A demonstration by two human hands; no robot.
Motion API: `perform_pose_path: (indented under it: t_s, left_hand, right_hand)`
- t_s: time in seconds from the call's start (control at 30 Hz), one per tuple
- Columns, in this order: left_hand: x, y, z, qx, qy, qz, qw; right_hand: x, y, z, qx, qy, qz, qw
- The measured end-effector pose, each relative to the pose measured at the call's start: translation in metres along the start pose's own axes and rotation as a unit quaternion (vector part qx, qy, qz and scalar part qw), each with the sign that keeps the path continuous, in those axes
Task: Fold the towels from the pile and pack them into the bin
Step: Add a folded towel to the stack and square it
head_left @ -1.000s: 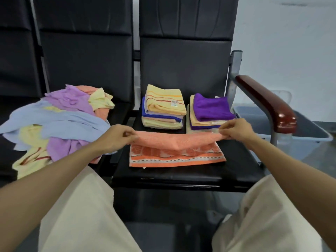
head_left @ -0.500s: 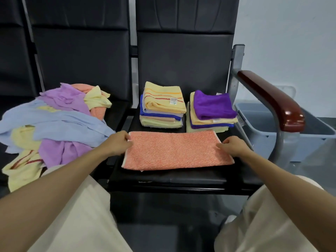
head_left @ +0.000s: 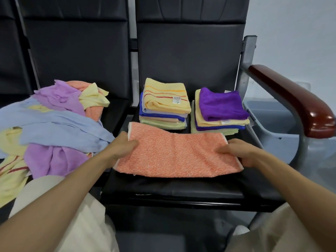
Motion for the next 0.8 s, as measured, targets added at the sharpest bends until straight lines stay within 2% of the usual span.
perform_pose_path:
  t_s: [0.2, 0.37, 0.43, 0.6, 0.7, 0.8]
  left_hand:
    - [0.005, -0.007, -0.007, 0.010, -0.027, -0.051, 0.998]
    - [0.030, 0.008, -0.027, -0.117, 0.016, -0.189, 0.975]
    - [0.046, 0.012, -0.032, -0.139, 0.035, -0.212, 0.967]
    - [0.091, 0.037, -0.025, -0.097, 0.035, -0.229, 0.968]
    - [0.118, 0.076, -0.014, -0.114, 0.027, -0.209, 0.971]
    - [0.130, 0.119, 0.009, -0.132, 0.020, -0.162, 0.978]
  right_hand:
    - [-0.004, 0.002, 0.002, 0.005, 0.001, 0.006, 1.000]
    - [-0.004, 0.011, 0.002, -0.009, 0.000, 0.003, 1.000]
    - [-0.006, 0.012, -0.002, -0.016, -0.005, 0.005, 1.000]
    - [-0.012, 0.017, -0.011, -0.023, -0.025, 0.032, 0.999]
    - [-0.008, 0.016, -0.007, -0.013, -0.029, 0.064, 0.997]
    - [-0.003, 0.014, -0.003, -0.026, -0.058, 0.142, 0.988]
Point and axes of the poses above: each hand's wrist, its own z-axis towards the middle knuckle, its own y-axis out of the palm, x = y × z, the point moved 4 cm from there along z, towards the middle knuckle, and after that the axes turned 15 degrees about -x, right-handed, at the moved point
